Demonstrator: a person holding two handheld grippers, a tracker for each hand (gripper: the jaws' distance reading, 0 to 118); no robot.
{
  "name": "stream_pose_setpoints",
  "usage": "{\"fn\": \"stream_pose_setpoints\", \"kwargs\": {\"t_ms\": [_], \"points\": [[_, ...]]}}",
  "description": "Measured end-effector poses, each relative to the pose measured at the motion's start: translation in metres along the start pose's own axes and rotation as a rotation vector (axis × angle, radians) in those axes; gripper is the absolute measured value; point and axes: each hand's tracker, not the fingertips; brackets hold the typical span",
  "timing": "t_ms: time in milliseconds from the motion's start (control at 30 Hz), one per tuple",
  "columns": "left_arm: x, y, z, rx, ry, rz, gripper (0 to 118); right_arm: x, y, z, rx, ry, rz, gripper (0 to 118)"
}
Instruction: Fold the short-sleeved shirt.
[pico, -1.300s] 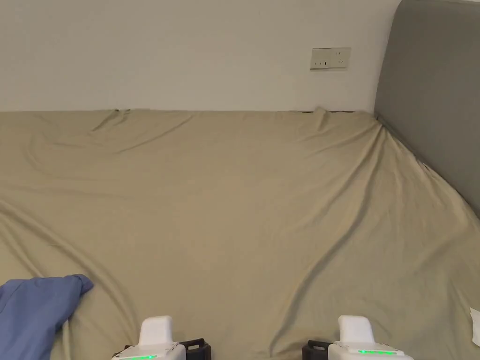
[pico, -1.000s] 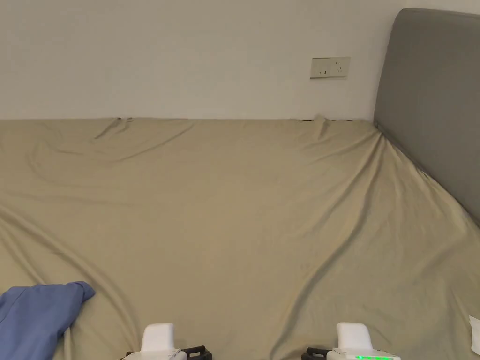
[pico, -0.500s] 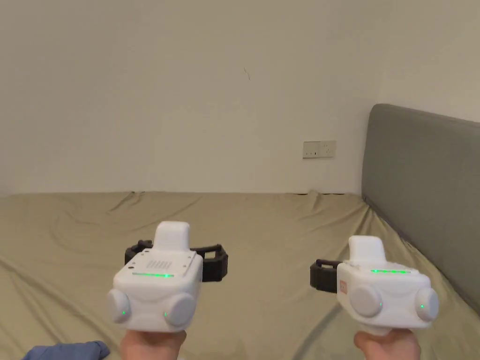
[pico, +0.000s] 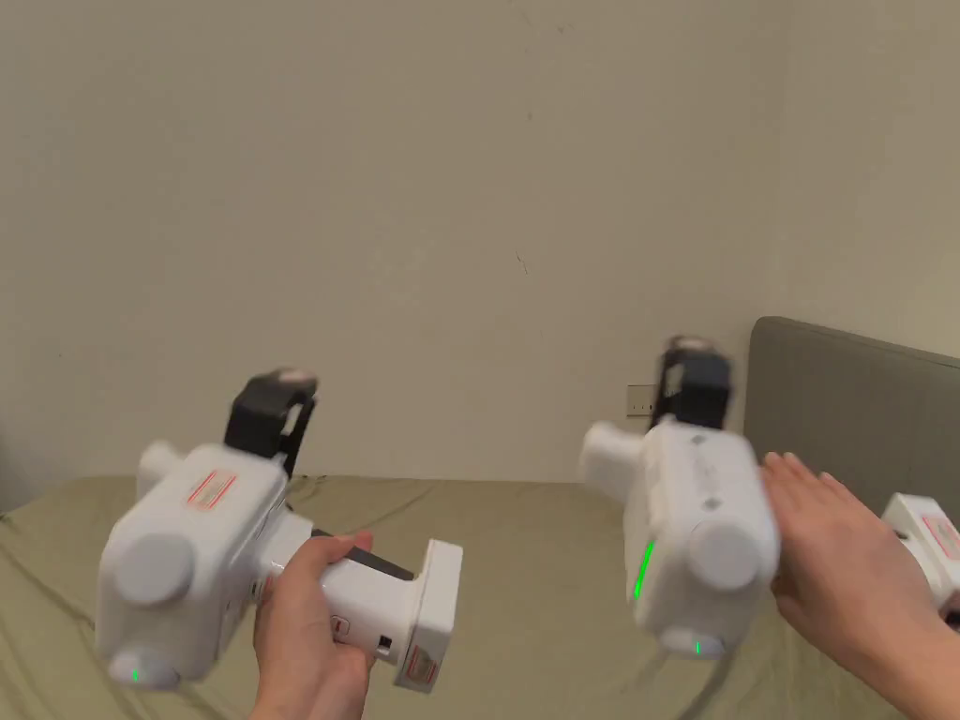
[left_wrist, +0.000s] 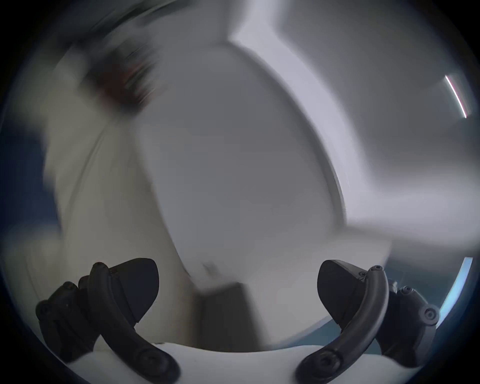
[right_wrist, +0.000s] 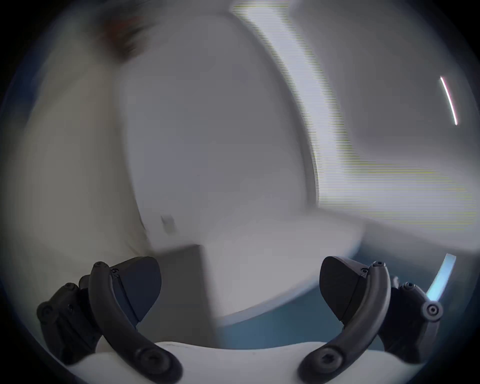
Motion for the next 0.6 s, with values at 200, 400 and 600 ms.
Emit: {"fn": "stream_pose_setpoints", "kwargs": {"t_ms": [200, 400, 600], "points": [[-0.11, -0.042, 0.04, -0.064, 0.501, 0.798, 118, -0.106, -0.002, 0.051, 0.398, 0.027, 0.899, 118], [-0.096, -0.025, 0.013, -0.235, 0.5, 0.356, 118, -0.103, 0.01, 0.082, 0.405, 0.185, 0.519, 118], [0.05, -0.023, -0.005, -0.107, 0.245, -1.068, 118, 0.02, -0.047, 0.025, -0.066, 0.387, -1.085, 118]]}}
